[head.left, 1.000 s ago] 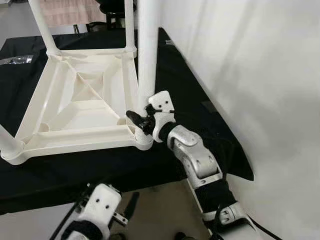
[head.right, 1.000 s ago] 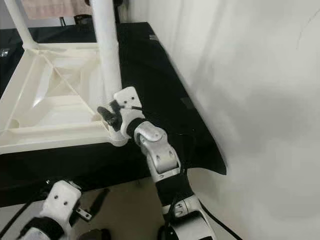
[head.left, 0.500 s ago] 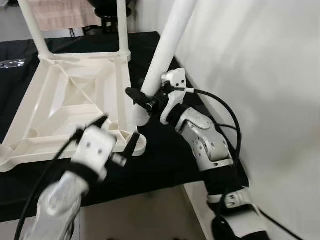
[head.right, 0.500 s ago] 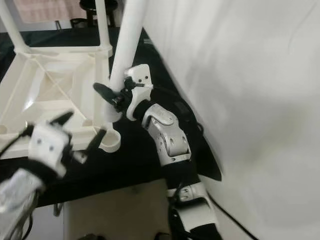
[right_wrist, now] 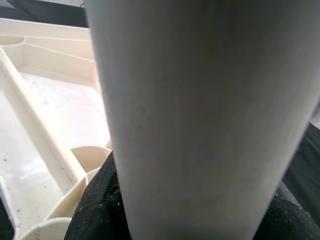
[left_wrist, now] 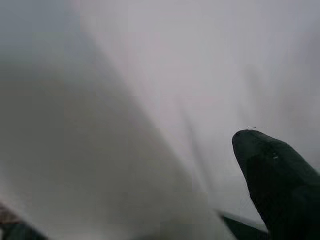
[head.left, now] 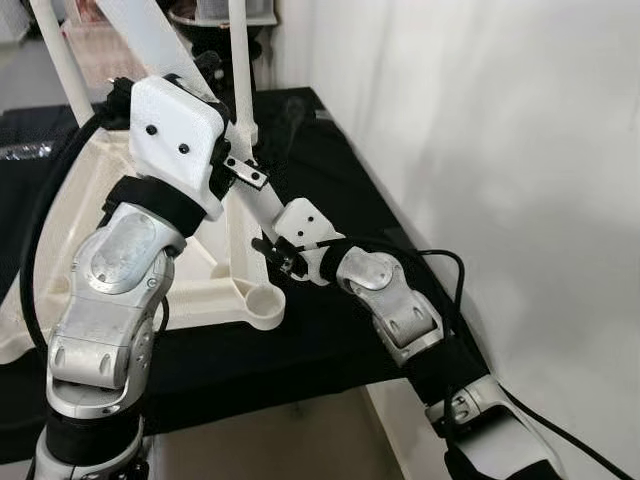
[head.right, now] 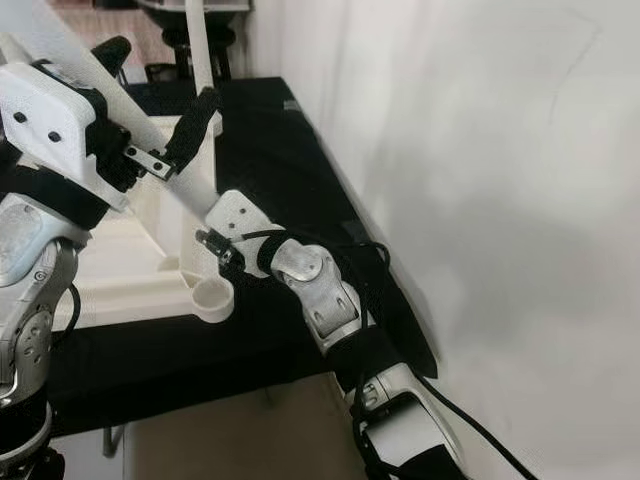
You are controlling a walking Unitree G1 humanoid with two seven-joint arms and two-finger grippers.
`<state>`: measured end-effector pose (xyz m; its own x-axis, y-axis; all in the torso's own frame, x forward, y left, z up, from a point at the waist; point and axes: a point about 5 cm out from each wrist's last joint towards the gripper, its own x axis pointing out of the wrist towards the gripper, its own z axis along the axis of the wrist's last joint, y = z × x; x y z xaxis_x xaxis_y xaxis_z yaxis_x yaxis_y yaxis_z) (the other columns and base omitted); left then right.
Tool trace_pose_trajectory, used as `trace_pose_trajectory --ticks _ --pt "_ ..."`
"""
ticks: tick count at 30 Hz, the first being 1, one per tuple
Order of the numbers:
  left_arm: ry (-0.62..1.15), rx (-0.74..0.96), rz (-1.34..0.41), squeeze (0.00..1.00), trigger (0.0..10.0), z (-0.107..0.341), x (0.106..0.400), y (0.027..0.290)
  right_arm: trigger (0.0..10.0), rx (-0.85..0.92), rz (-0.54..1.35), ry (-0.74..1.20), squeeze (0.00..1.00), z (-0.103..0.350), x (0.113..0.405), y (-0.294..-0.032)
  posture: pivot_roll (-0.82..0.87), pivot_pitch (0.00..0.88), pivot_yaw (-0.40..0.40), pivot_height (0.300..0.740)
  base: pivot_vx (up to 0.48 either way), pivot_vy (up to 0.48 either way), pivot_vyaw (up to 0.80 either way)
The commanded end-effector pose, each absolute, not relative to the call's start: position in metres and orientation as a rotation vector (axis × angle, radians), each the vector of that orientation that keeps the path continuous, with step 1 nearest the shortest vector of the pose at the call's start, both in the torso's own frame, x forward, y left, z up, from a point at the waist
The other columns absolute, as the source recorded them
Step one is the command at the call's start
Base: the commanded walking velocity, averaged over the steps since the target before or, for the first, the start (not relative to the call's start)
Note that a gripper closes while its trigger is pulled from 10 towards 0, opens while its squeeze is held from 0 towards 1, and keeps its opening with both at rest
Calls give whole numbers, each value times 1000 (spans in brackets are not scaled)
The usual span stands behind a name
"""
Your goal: Building children table
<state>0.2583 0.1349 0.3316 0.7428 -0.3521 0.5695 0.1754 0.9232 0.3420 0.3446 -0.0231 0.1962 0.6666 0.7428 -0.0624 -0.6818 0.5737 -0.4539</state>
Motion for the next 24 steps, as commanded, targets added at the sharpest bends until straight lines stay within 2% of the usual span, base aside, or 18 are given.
trace_pose_trajectory --ticks 1,5,8,11,14,18,19,20,21,22,24 --pt "-669 245 -274 0 0 333 262 136 10000 -466 858 -165 0 196 341 -18 40 0 -37 740 0 0 0" --pt "-643 135 -330 0 0 330 268 132 10000 -488 810 -186 0 197 348 -23 32 0 -34 740 0 0 0" --pt "-643 135 -330 0 0 330 268 132 10000 -488 810 -186 0 197 348 -23 32 0 -34 740 0 0 0" --pt "-648 76 -419 0 0 332 266 128 10000 -484 780 -187 0 198 353 -27 30 0 -30 740 0 0 0" --pt "-636 33 -621 0 0 333 259 123 10000 -453 762 -196 0 203 356 -30 30 0 -22 740 0 0 0" --pt "-626 31 -671 0 0 332 258 123 10000 -440 765 -197 0 204 357 -29 30 0 -20 740 0 0 0" --pt "-608 45 -790 0 0 332 254 123 10000 -385 819 -199 1000 207 355 -27 30 0 -16 740 0 0 0" --pt "-586 76 -924 0 0 333 250 123 10000 -337 924 -217 1000 211 349 -22 31 0 -14 740 0 0 0" --pt "-586 76 -924 0 0 333 250 123 10000 -337 924 -217 1000 211 349 -22 31 0 -14 740 0 0 0" --pt "-570 95 -1013 0 0 333 247 124 10000 -307 998 -235 1000 214 345 -19 30 0 -13 740 0 0 0" --pt "-508 144 -1256 0 0 331 233 124 10000 -310 1222 -260 1000 215 330 -16 30 0 -11 740 0 0 0"
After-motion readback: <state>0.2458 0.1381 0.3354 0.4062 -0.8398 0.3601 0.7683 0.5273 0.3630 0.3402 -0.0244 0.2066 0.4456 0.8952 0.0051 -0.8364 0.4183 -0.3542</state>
